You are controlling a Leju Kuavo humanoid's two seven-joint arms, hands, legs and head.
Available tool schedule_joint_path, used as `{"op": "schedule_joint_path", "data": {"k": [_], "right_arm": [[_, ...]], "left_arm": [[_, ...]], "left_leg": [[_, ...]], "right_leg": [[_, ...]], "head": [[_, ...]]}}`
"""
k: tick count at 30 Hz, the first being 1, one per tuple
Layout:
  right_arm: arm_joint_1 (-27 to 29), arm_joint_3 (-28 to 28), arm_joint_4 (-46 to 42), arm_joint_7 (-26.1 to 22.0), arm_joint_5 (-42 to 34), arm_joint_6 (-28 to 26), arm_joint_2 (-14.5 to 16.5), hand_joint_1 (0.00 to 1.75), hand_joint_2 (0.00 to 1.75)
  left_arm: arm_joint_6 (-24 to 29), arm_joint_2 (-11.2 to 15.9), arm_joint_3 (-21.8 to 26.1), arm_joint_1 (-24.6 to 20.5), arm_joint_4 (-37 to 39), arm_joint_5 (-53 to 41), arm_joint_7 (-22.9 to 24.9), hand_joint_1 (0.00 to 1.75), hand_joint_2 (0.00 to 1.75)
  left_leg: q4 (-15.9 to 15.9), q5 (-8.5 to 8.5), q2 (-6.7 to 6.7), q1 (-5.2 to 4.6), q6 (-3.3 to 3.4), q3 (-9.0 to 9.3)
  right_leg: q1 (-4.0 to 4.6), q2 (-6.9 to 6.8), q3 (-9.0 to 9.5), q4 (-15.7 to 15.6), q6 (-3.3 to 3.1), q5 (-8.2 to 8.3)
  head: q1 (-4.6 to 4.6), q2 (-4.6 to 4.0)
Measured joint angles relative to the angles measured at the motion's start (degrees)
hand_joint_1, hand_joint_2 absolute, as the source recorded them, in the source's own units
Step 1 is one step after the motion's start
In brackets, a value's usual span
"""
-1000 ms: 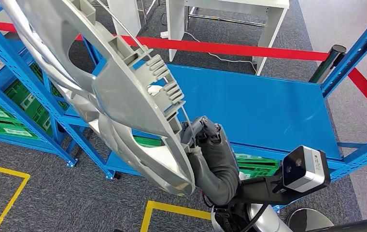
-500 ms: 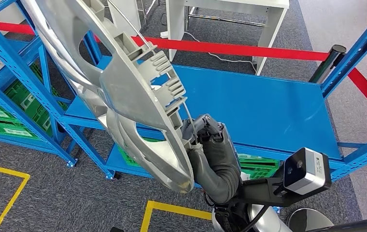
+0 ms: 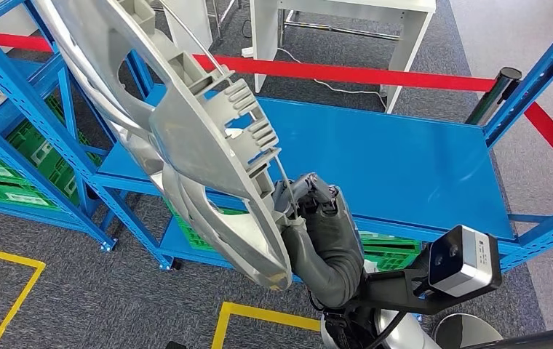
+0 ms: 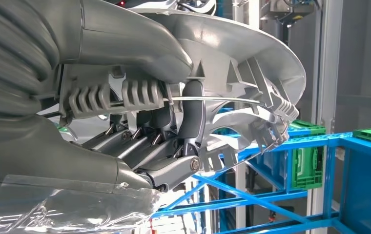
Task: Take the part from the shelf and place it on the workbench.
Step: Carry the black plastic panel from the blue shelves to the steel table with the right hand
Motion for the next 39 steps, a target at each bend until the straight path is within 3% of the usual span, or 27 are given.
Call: {"op": "schedule_joint_path", "data": {"k": [39], "right_arm": [[-0.07,0.92,0.01,0.74,0.34,-0.55,-0.33,1.75,1.75]], "left_arm": [[-1.17,0.01,0.02,-0.02,-0.03,0.4,0.03,0.0,1.75]], "left_leg": [[0.02,-0.01,0.0,-0.01,0.01,-0.01]], "right_leg": [[-0.01,0.0,0.0,-0.02,0.01,0.0]], "head": [[0.0,0.0]]}}
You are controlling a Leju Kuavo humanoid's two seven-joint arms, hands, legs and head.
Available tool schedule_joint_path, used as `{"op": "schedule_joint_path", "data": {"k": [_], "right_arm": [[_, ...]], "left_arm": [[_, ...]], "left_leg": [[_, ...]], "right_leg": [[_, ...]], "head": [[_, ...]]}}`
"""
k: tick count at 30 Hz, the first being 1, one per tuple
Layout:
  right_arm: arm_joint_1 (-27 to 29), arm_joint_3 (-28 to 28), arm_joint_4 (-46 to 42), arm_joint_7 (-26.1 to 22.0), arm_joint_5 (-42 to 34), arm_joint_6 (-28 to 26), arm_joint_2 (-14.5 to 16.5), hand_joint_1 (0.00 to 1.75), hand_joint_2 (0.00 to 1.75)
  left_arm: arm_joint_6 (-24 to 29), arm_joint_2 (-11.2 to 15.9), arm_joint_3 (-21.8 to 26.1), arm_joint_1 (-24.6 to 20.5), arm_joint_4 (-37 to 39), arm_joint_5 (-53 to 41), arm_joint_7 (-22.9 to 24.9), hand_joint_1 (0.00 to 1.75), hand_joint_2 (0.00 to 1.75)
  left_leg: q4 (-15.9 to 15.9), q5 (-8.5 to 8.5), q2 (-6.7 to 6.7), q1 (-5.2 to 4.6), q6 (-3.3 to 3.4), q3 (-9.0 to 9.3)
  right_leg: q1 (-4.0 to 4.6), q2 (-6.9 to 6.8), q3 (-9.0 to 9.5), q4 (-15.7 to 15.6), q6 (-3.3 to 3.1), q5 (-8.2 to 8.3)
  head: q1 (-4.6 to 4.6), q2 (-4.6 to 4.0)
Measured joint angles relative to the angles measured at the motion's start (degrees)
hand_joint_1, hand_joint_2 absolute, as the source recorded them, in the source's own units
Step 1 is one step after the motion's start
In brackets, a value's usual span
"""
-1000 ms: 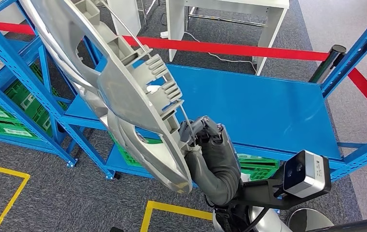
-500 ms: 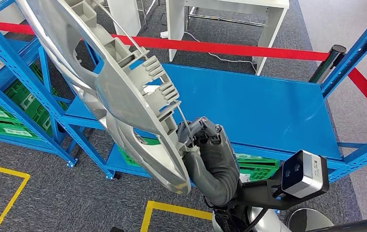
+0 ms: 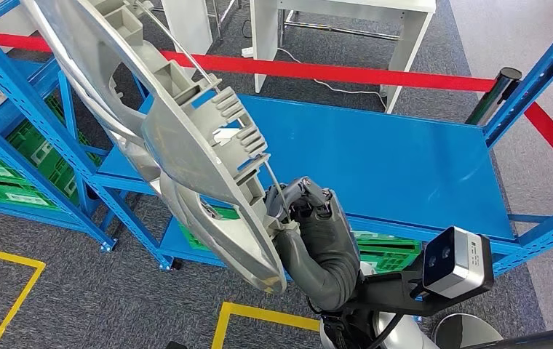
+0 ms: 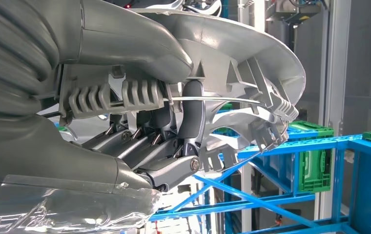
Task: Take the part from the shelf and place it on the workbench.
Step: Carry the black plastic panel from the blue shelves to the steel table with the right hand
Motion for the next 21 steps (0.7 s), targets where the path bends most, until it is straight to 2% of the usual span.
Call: {"op": "schedule_joint_path", "data": {"k": [9,12,14,16,18,19,20,21], "right_arm": [[0.01,0.04,0.0,0.17,-0.07,-0.11,-0.06,1.75,1.75],[0.0,0.03,-0.01,0.23,-0.24,-0.32,-0.06,1.75,1.75],[0.0,-0.01,-0.01,0.3,-0.34,-0.42,-0.1,1.75,1.75],[0.02,-0.04,0.0,0.36,-0.46,-0.51,-0.19,1.75,1.75],[0.13,-0.05,0.01,0.39,-0.61,-0.66,-0.32,1.75,1.75],[0.23,-0.05,0.02,0.4,-0.68,-0.75,-0.4,1.75,1.75],[0.31,-0.07,0.02,0.42,-0.74,-0.86,-0.49,1.75,1.75],[0.38,-0.08,0.02,0.44,-0.78,-0.95,-0.56,1.75,1.75]], "left_arm": [[-0.11,0.1,0.0,0.0,0.0,0.02,0.31,0.0,1.75],[-0.4,0.1,-0.01,-0.02,0.0,0.02,0.39,0.0,1.75],[-0.55,0.07,-0.01,-0.11,-0.02,0.03,0.42,0.0,1.75],[-0.64,0.04,-0.01,-0.22,-0.05,0.05,0.46,0.0,1.75],[-0.7,0.03,-0.02,-0.26,-0.05,0.1,0.55,0.0,1.75],[-0.7,0.02,-0.02,-0.25,-0.05,0.13,0.6,0.0,1.75],[-0.7,0.02,-0.02,-0.25,-0.05,0.16,0.64,0.0,1.75],[-0.72,0.02,-0.02,-0.25,-0.05,0.19,0.68,0.0,1.75]], "left_leg": [[0.34,-0.23,-0.01,-0.21,0.36,-0.04],[0.29,-0.1,0.0,-0.31,0.78,-0.01],[-0.38,0.45,0.16,0.03,1.21,0.21],[-0.87,0.85,0.34,0.43,1.47,0.31],[-0.82,0.88,0.41,0.5,1.52,0.18],[-0.73,0.87,0.44,0.53,1.49,0.13],[-0.59,0.83,0.46,0.59,1.42,0.07],[-0.38,0.74,0.45,0.7,1.27,0.02]], "right_leg": [[-0.23,0.0,0.07,-0.07,0.22,0.03],[-0.33,0.03,0.24,-0.26,0.67,0.21],[-0.3,0.03,0.08,0.28,1.07,-0.49],[-0.33,-0.03,-1.75,4.75,1.33,-3.66],[-0.47,-0.06,-4.83,12.15,1.58,-7.31],[-0.54,-0.06,-5.76,14.59,1.71,-7.95],[-0.61,-0.08,-5.74,14.99,1.83,-7.42],[-0.68,-0.1,-4.7,13.23,1.91,-5.94]], "head": [[-0.02,0.0],[-0.03,0.0],[0.0,0.0],[0.26,0.0],[0.5,0.0],[0.51,0.0],[0.52,0.0],[0.52,0.0]]}}
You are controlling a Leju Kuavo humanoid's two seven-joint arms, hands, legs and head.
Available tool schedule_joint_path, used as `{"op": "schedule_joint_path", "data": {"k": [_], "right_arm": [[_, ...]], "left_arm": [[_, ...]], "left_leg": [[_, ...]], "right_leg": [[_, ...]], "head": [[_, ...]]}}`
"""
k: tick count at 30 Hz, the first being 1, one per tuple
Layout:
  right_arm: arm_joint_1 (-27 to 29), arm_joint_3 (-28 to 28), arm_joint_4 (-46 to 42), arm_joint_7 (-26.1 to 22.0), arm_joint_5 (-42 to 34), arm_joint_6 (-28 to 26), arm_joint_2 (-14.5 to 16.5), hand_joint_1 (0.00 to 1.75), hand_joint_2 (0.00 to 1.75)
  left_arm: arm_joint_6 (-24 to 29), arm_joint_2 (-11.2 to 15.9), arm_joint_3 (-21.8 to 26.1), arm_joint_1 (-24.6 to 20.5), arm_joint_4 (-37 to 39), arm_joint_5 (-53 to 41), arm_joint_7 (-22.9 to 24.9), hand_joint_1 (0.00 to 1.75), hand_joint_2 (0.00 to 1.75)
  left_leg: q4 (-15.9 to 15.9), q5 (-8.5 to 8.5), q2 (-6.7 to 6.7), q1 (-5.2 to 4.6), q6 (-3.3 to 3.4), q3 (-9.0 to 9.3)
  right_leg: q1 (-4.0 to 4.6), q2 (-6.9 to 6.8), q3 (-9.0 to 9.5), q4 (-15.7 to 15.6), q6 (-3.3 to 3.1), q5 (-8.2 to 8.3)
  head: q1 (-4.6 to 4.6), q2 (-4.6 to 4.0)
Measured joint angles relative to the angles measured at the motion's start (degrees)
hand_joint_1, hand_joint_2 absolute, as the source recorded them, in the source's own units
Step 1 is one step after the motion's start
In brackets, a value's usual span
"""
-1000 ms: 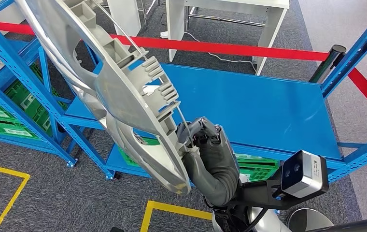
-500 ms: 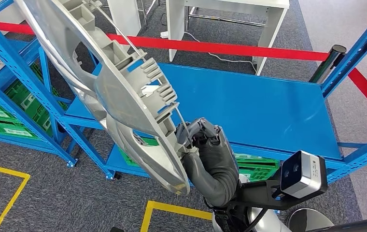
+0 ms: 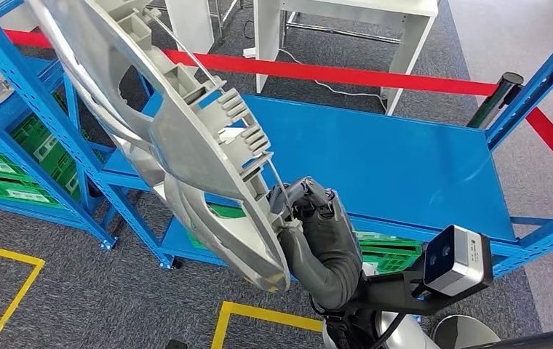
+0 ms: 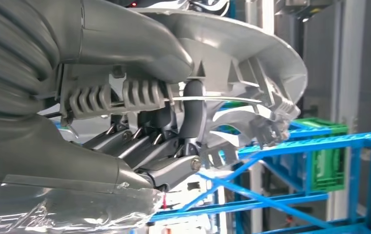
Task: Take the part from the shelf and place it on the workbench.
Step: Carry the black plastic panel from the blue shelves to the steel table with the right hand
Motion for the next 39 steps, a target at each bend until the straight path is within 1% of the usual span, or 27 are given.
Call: {"op": "schedule_joint_path", "data": {"k": [2,4,7,9,10,12,13,14,15,18,19,20,22,23,24,25,27,28,29,30,31,32,34,35,37,38,39], "right_arm": [[0.06,-0.03,0.01,0.03,-0.03,-0.11,-0.06,1.75,1.75],[0.11,-0.05,0.02,0.03,-0.04,-0.13,-0.07,1.75,1.75],[0.25,-0.08,0.02,0.03,-0.05,-0.19,-0.08,1.75,1.75],[0.25,-0.17,0.01,0.03,-0.05,-0.27,-0.06,1.75,1.75],[0.25,-0.23,0.0,0.02,-0.05,-0.31,-0.05,1.75,1.75],[0.29,-0.3,0.0,0.01,-0.05,-0.41,-0.05,1.75,1.75],[0.34,-0.31,0.0,0.02,-0.05,-0.46,-0.06,1.75,1.75],[0.38,-0.32,0.0,0.03,-0.05,-0.51,-0.07,1.75,1.75],[0.41,-0.32,0.0,0.04,-0.05,-0.55,-0.07,1.75,1.75],[0.44,-0.37,0.0,0.05,-0.05,-0.7,-0.06,1.75,1.75],[0.44,-0.38,0.0,0.05,-0.05,-0.79,-0.06,1.75,1.75],[0.44,-0.4,0.0,0.05,-0.05,-0.91,-0.06,1.75,1.75],[0.46,-0.45,0.0,0.04,-0.06,-1.07,-0.07,1.75,1.75],[0.48,-0.49,0.0,0.03,-0.06,-1.13,-0.08,1.75,1.75],[0.5,-0.54,0.0,0.02,-0.07,-1.19,-0.09,1.75,1.75],[0.51,-0.6,0.0,0.01,-0.11,-1.23,-0.11,1.75,1.75],[0.57,-0.69,0.0,0.01,-0.2,-1.31,-0.15,1.75,1.75],[0.62,-0.74,0.01,0.02,-0.24,-1.33,-0.17,1.75,1.75],[0.67,-0.78,0.01,0.02,-0.25,-1.37,-0.2,1.75,1.75],[0.71,-0.82,0.02,0.02,-0.25,-1.4,-0.23,1.75,1.75],[0.72,-0.85,0.02,0.02,-0.25,-1.46,-0.27,1.75,1.75],[0.72,-0.88,0.02,0.02,-0.27,-1.51,-0.29,1.75,1.75],[0.73,-0.93,0.01,0.02,-0.34,-1.57,-0.31,1.75,1.75],[0.74,-0.96,0.01,0.03,-0.37,-1.6,-0.31,1.75,1.75],[0.8,-0.99,0.0,0.04,-0.4,-1.63,-0.32,1.75,1.75],[0.8,-1.0,0.0,0.04,-0.4,-1.64,-0.32,1.75,1.75],[0.8,-1.01,0.0,0.04,-0.4,-1.67,-0.32,1.75,1.75]], "left_arm": [[-0.04,0.02,0.01,-0.01,-0.01,0.08,0.04,0.0,1.75],[-0.07,0.05,0.01,-0.04,-0.01,0.19,0.1,0.0,1.75],[-0.07,0.07,0.01,-0.07,-0.02,0.27,0.14,0.0,1.75],[-0.11,0.07,0.01,-0.11,-0.03,0.28,0.15,0.0,1.75],[-0.14,0.07,0.0,-0.13,-0.03,0.28,0.16,0.0,1.75],[-0.17,0.07,0.0,-0.11,-0.03,0.31,0.17,0.0,1.75],[-0.19,0.07,0.0,-0.09,-0.03,0.31,0.17,0.0,1.75],[-0.19,0.07,0.0,-0.08,-0.03,0.32,0.17,0.0,1.75],[-0.2,0.07,0.0,-0.09,-0.03,0.32,0.17,0.0,1.75],[-0.22,0.12,0.0,-0.31,-0.03,0.32,0.21,0.0,1.75],[-0.22,0.14,0.0,-0.43,-0.03,0.32,0.24,0.0,1.75],[-0.24,0.16,0.0,-0.52,-0.03,0.32,0.28,0.0,1.75],[-0.28,0.13,0.0,-0.53,-0.03,0.33,0.34,0.0,1.75],[-0.3,0.14,0.0,-0.54,-0.03,0.34,0.37,0.0,1.75],[-0.31,0.14,0.0,-0.58,-0.03,0.35,0.38,0.0,1.75],[-0.33,0.14,0.0,-0.64,-0.03,0.36,0.4,0.0,1.75],[-0.43,0.1,0.0,-0.65,-0.04,0.37,0.41,0.0,1.75],[-0.49,0.08,0.0,-0.61,-0.05,0.37,0.41,0.0,1.75],[-0.52,0.08,0.0,-0.57,-0.07,0.38,0.42,0.0,1.75],[-0.54,0.08,0.0,-0.57,-0.07,0.37,0.42,0.0,1.75],[-0.55,0.08,0.0,-0.58,-0.08,0.37,0.44,0.0,1.75],[-0.55,0.08,0.0,-0.58,-0.09,0.37,0.46,0.0,1.75],[-0.58,0.05,0.0,-0.59,-0.14,0.37,0.51,0.0,1.75],[-0.61,0.05,0.0,-0.59,-0.17,0.37,0.52,0.0,1.75],[-0.65,0.04,0.0,-0.56,-0.2,0.37,0.52,0.0,1.75],[-0.66,0.06,-0.01,-0.54,-0.21,0.37,0.52,0.0,1.75],[-0.66,0.07,-0.01,-0.51,-0.21,0.38,0.52,0.0,1.75]], "left_leg": [[0.61,-0.37,-0.05,0.14,-0.63,-0.21],[1.18,-0.55,-0.09,0.06,-1.44,-0.55],[1.31,-0.42,-0.15,0.14,-2.51,-0.78],[3.07,-2.45,-0.19,0.3,-3.15,-1.61],[5.52,-4.41,-0.2,0.36,-3.37,-2.58],[12.83,-8.48,-0.14,0.38,-3.44,-5.14],[15.58,-9.51,-0.14,0.36,-3.38,-5.87],[16.5,-9.49,-0.14,0.33,-3.21,-5.74],[15.16,-8.46,-0.14,0.26,-2.93,-4.54],[3.73,-4.48,-0.16,-0.36,-1.61,2.43],[1.11,-3.96,-0.17,-0.64,-1.32,3.83],[-0.18,-3.85,-0.19,-0.89,-1.1,4.35],[-0.62,-3.0,-0.14,-1.02,-0.69,3.97],[-0.86,-2.41,-0.03,-0.91,-0.35,3.64],[-1.09,-1.74,0.09,-0.75,-0.02,3.19],[-1.28,-1.06,0.22,-0.58,0.24,2.59],[-1.22,0.04,0.33,-0.58,0.48,1.13],[-1.12,0.56,0.38,-0.59,0.48,0.35],[-0.97,1.07,0.42,-0.59,0.43,-0.5],[-0.72,1.52,0.45,-0.54,0.33,-1.33],[-0.33,1.89,0.46,-0.48,0.19,-2.17],[0.16,2.18,0.46,-0.41,0.01,-2.95],[1.11,2.69,0.45,-0.44,-0.52,-4.21],[1.36,3.02,0.44,-0.46,-0.85,-4.6],[1.42,3.83,0.38,-0.43,-1.59,-5.07],[1.56,3.65,0.32,-0.37,-1.92,-5.32],[2.27,2.6,0.26,-0.33,-2.24,-5.72]], "right_leg": [[-0.08,-0.09,3.83,-7.11,0.11,3.33],[0.01,0.0,6.05,-11.62,-0.28,4.47],[0.17,0.11,5.76,-12.12,-1.68,4.44],[0.09,-0.07,5.57,-12.59,-2.85,4.97],[0.07,-0.2,5.4,-12.8,-3.32,5.26],[0.3,-0.34,4.79,-12.85,-3.85,5.76],[0.49,-0.36,4.41,-12.78,-4.0,6.01],[0.71,-0.35,4.01,-12.71,-4.1,6.29],[0.91,-0.31,3.63,-12.63,-4.14,6.57],[1.27,-0.17,2.78,-12.45,-3.89,7.43],[1.26,-0.18,2.62,-12.46,-3.61,7.78],[1.19,-0.21,2.49,-12.54,-3.26,8.17],[1.06,-0.21,2.34,-12.87,-2.52,8.94],[1.04,-0.18,2.13,-12.77,-2.2,8.62],[1.03,-0.14,1.69,-11.85,-1.91,7.27],[1.01,-0.11,0.97,-9.84,-1.65,4.97],[0.87,-0.12,-0.76,-2.99,-1.22,-0.64],[0.81,-0.12,-1.27,0.26,-1.03,-2.26],[0.76,-0.13,-1.08,2.17,-0.88,-2.58],[0.71,-0.14,0.06,2.04,-0.78,-1.69],[0.66,-0.15,2.21,-0.22,-0.74,-0.11],[0.62,-0.16,5.06,-4.03,-0.77,1.23],[0.78,-0.05,9.85,-11.48,-1.24,1.75],[0.91,0.05,10.87,-13.39,-1.58,1.41],[1.04,0.19,10.62,-13.9,-2.51,1.57],[0.95,0.12,10.26,-13.93,-2.99,1.98],[0.82,0.02,9.81,-13.94,-3.55,2.47]], "head": [[0.08,0.0],[0.14,0.01],[0.04,0.0],[-0.11,0.0],[-0.26,0.0],[-0.6,0.0],[-0.7,0.0],[-0.76,0.0],[-0.79,0.0],[-0.76,0.0],[-0.74,0.0],[-0.73,0.0],[-0.74,0.0],[-0.77,0.0],[-0.7,0.0],[-0.62,0.0],[-0.39,0.0],[-0.35,0.0],[-0.35,0.0],[-0.34,0.0],[-0.33,0.0],[-0.31,0.0],[-0.25,0.0],[-0.19,0.0],[-0.16,0.0],[-0.17,0.0],[-0.25,0.0]]}}
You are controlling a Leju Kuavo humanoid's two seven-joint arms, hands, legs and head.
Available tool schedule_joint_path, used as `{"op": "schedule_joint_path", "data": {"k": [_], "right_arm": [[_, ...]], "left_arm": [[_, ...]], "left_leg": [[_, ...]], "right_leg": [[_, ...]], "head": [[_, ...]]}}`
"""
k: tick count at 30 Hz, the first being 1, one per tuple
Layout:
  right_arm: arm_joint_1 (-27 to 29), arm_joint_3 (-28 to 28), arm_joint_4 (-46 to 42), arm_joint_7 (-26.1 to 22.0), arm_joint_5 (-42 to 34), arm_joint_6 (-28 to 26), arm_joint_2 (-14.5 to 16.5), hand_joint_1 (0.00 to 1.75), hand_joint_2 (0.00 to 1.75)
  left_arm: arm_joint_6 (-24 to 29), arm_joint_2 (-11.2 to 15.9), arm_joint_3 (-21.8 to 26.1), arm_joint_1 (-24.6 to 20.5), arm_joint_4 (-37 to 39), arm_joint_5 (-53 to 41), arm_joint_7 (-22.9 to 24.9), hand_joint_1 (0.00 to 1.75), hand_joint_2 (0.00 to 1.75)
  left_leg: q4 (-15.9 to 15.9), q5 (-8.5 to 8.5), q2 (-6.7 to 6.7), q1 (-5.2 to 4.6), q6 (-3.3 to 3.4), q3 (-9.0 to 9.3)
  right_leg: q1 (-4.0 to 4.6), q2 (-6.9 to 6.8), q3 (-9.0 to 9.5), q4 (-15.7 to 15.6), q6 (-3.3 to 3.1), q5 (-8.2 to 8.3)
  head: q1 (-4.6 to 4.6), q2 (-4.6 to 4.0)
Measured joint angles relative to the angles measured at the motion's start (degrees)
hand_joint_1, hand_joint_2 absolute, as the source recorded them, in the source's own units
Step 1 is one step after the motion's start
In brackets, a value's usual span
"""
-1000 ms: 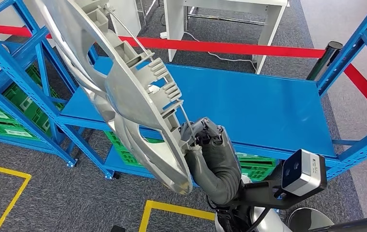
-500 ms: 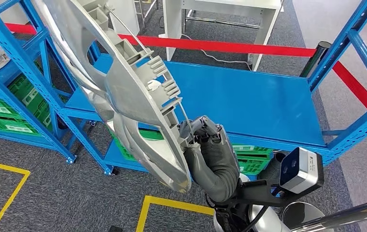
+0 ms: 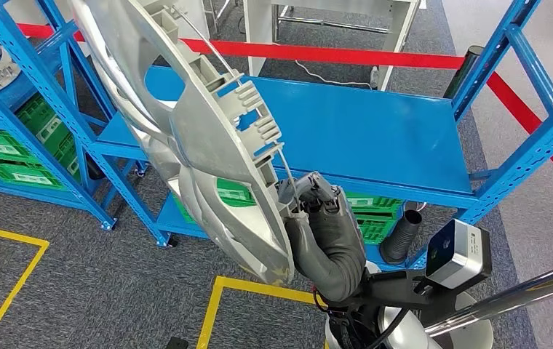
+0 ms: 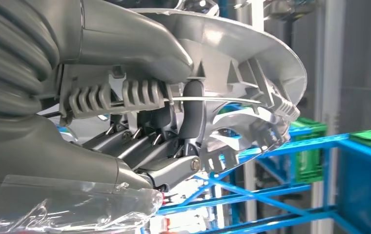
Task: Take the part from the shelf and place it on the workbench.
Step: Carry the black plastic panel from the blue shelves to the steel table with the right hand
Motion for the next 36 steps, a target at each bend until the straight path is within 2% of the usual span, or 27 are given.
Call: {"op": "schedule_joint_path", "data": {"k": [2,4,5,6,7,9,10,11,12,14,15,16,17,19,20,21,22,24,26,27,29,30,31,32,34,35,36], "right_arm": [[-0.01,-0.01,0.0,0.0,-0.01,-0.08,0.01,1.75,1.75],[0.05,-0.01,0.0,0.0,-0.02,-0.18,0.01,1.75,1.75],[0.1,-0.01,0.0,0.0,-0.02,-0.23,0.01,1.75,1.75],[0.16,-0.01,0.0,0.01,-0.02,-0.27,0.01,1.75,1.75],[0.21,-0.01,0.0,0.02,-0.02,-0.31,0.01,1.75,1.75],[0.26,-0.02,0.0,0.04,-0.02,-0.39,0.01,1.75,1.75],[0.26,-0.03,0.0,0.05,-0.02,-0.42,0.01,1.75,1.75],[0.25,-0.04,0.0,0.05,-0.02,-0.44,0.01,1.75,1.75],[0.25,-0.05,0.0,0.05,-0.02,-0.45,0.01,1.75,1.75],[0.3,-0.07,0.0,0.04,-0.02,-0.45,-0.01,1.75,1.75],[0.35,-0.09,0.0,0.04,-0.02,-0.46,-0.03,1.75,1.75],[0.39,-0.1,0.0,0.05,-0.02,-0.46,-0.05,1.75,1.75],[0.43,-0.11,0.0,0.06,-0.02,-0.47,-0.08,1.75,1.75],[0.51,-0.12,0.0,0.09,-0.02,-0.56,-0.13,1.75,1.75],[0.55,-0.11,0.0,0.1,-0.02,-0.65,-0.15,1.75,1.75],[0.58,-0.11,0.0,0.12,-0.02,-0.74,-0.17,1.75,1.75],[0.59,-0.11,0.0,0.13,-0.02,-0.81,-0.18,1.75,1.75],[0.55,-0.13,0.0,0.13,-0.02,-0.91,-0.19,1.75,1.75],[0.51,-0.15,-0.01,0.13,-0.02,-0.96,-0.19,1.75,1.75],[0.5,-0.16,-0.02,0.13,-0.02,-0.97,-0.2,1.75,1.75],[0.51,-0.19,-0.02,0.14,-0.02,-0.98,-0.2,1.75,1.75],[0.52,-0.2,-0.01,0.14,-0.02,-0.99,-0.21,1.75,1.75],[0.52,-0.21,-0.01,0.15,-0.02,-1.0,-0.21,1.75,1.75],[0.52,-0.22,0.0,0.15,-0.02,-1.01,-0.21,1.75,1.75],[0.53,-0.22,0.0,0.18,-0.02,-1.08,-0.21,1.75,1.75],[0.54,-0.21,0.0,0.21,-0.02,-1.14,-0.21,1.75,1.75],[0.55,-0.21,0.0,0.25,-0.02,-1.2,-0.21,1.75,1.75]], "left_arm": [[0.0,0.02,-0.01,0.03,0.0,0.03,0.0,0.0,1.75],[0.0,0.02,-0.01,0.03,0.0,0.06,0.0,0.0,1.75],[0.0,0.02,-0.01,0.03,0.0,0.06,0.0,0.0,1.75],[0.0,0.02,-0.01,0.03,0.0,0.07,0.0,0.0,1.75],[0.0,0.02,-0.01,0.02,-0.01,0.07,0.0,0.0,1.75],[0.0,0.03,-0.01,-0.09,-0.02,0.07,0.0,0.0,1.75],[0.01,0.03,-0.01,-0.2,-0.03,0.07,0.0,0.0,1.75],[0.01,0.03,-0.01,-0.29,-0.04,0.07,-0.01,0.0,1.75],[0.02,0.03,-0.01,-0.34,-0.05,0.07,-0.01,0.0,1.75],[0.02,0.03,-0.01,-0.22,-0.07,0.08,0.0,0.0,1.75],[0.02,0.04,-0.01,-0.15,-0.08,0.09,0.01,0.0,1.75],[0.01,0.03,-0.01,-0.1,-0.09,0.09,0.01,0.0,1.75],[0.0,0.03,-0.01,-0.12,-0.11,0.07,0.01,0.0,1.75],[-0.03,0.02,-0.01,-0.11,-0.13,0.02,0.0,0.0,1.75],[-0.05,0.03,-0.01,-0.1,-0.13,0.0,0.0,0.0,1.75],[-0.07,0.04,-0.01,-0.1,-0.13,-0.01,0.0,0.0,1.75],[-0.11,0.04,-0.01,-0.1,-0.14,-0.02,0.0,0.0,1.75],[-0.16,0.02,-0.01,-0.11,-0.16,-0.03,0.0,0.0,1.75],[-0.19,-0.01,-0.01,-0.12,-0.18,-0.04,0.01,0.0,1.75],[-0.19,-0.02,-0.01,-0.13,-0.19,-0.04,0.04,0.0,1.75],[-0.22,0.0,-0.01,-0.12,-0.19,-0.04,0.11,0.0,1.75],[-0.24,0.02,-0.01,-0.08,-0.19,-0.04,0.16,0.0,1.75],[-0.25,0.04,-0.02,-0.02,-0.19,-0.04,0.19,0.0,1.75],[-0.26,0.06,-0.02,0.0,-0.19,-0.04,0.2,0.0,1.75],[-0.26,0.06,-0.03,0.0,-0.2,-0.04,0.22,0.0,1.75],[-0.26,0.07,-0.03,-0.01,-0.2,-0.04,0.22,0.0,1.75],[-0.26,0.07,-0.03,-0.02,-0.2,-0.03,0.23,0.0,1.75]], "left_leg": [[4.6,-4.83,-0.06,0.15,-0.51,-1.45],[11.98,-9.49,-0.05,0.25,-0.83,-3.02],[14.48,-10.12,-0.05,0.26,-0.89,-3.09],[15.23,-9.5,-0.05,0.26,-0.87,-2.36],[13.78,-7.99,-0.06,0.26,-0.76,-0.57],[6.34,-5.8,-0.13,0.21,-0.36,5.29],[2.23,-5.78,-0.2,0.13,-0.06,8.12],[-0.7,-6.22,-0.27,0.02,0.22,9.94],[-2.27,-6.63,-0.33,-0.13,0.54,10.73],[-2.92,-5.9,-0.19,-0.18,1.32,10.0],[-3.04,-5.23,-0.05,-0.11,1.81,9.37],[-3.2,-4.48,0.09,-0.03,2.22,8.6],[-3.25,-3.78,0.21,0.02,2.53,7.85],[-3.14,-2.46,0.27,-0.14,2.83,6.09],[-3.01,-1.8,0.3,-0.24,2.88,5.15],[-2.81,-1.17,0.34,-0.33,2.88,4.17],[-2.52,-0.59,0.36,-0.4,2.85,3.2],[-1.81,0.36,0.36,-0.49,2.62,1.46],[-1.16,1.28,0.34,-0.57,2.13,0.21],[-1.0,1.82,0.35,-0.54,1.81,-0.24],[-1.03,2.86,0.32,-0.41,1.15,-0.91],[-0.81,2.41,0.25,-0.35,0.81,-1.29],[0.2,0.81,0.17,-0.3,0.46,-1.75],[2.32,-1.84,0.11,-0.18,0.11,-2.39],[9.41,-7.61,0.07,0.06,-0.54,-3.68],[12.75,-8.88,0.07,0.14,-0.75,-3.98],[14.84,-8.7,0.07,0.2,-0.88,-3.67]], "right_leg": [[-0.17,-0.22,-1.18,-0.02,-0.77,1.08],[-0.11,-0.33,-2.71,0.23,-0.97,2.14],[-0.07,-0.36,-3.56,0.4,-0.97,2.67],[-0.04,-0.39,-4.43,0.61,-0.91,3.17],[-0.03,-0.39,-5.29,0.84,-0.81,3.66],[0.05,-0.32,-6.64,1.34,-0.47,4.5],[0.12,-0.3,-7.06,1.52,-0.17,4.92],[0.18,-0.31,-7.33,1.6,0.17,5.37],[0.19,-0.34,-7.51,1.53,0.55,5.86],[0.1,-0.27,-7.92,1.24,1.32,6.61],[0.06,-0.19,-8.31,1.64,1.62,5.76],[0.05,-0.11,-8.85,2.98,1.87,3.86],[0.01,-0.05,-9.52,5.42,2.03,0.99],[-0.01,-0.09,-10.7,12.46,2.19,-4.3],[0.0,-0.09,-10.77,15.37,2.2,-5.22],[0.01,-0.09,-10.17,16.81,2.17,-4.75],[0.03,-0.09,-8.73,16.32,2.05,-3.29],[0.19,-0.1,-3.46,10.17,1.55,-0.77],[0.49,-0.08,1.73,2.32,0.98,-1.38],[0.67,-0.03,2.96,0.03,0.72,-2.05],[0.74,-0.01,2.66,-1.05,0.09,-1.82],[0.62,-0.07,2.09,-1.05,-0.33,-1.22],[0.46,-0.18,1.43,-1.09,-0.72,-0.5],[0.3,-0.31,0.72,-1.11,-1.03,0.21],[0.31,-0.51,-0.94,-0.91,-1.29,1.53],[0.32,-0.6,-1.84,-0.7,-1.3,2.13],[0.32,-0.66,-2.84,-0.41,-1.25,2.7]], "head": [[-0.33,0.0],[-0.6,0.0],[-0.64,0.0],[-0.66,0.0],[-0.68,0.0],[-0.69,0.0],[-0.69,0.0],[-0.68,0.0],[-0.65,0.0],[-0.75,0.0],[-0.74,0.0],[-0.7,0.0],[-0.61,0.0],[-0.31,0.0],[-0.25,0.0],[-0.2,0.0],[-0.17,0.0],[-0.14,0.0],[-0.16,0.0],[-0.16,0.0],[-0.14,0.0],[-0.15,0.0],[-0.27,0.0],[-0.4,0.0],[-0.73,0.0],[-0.8,0.0],[-0.86,0.0]]}}
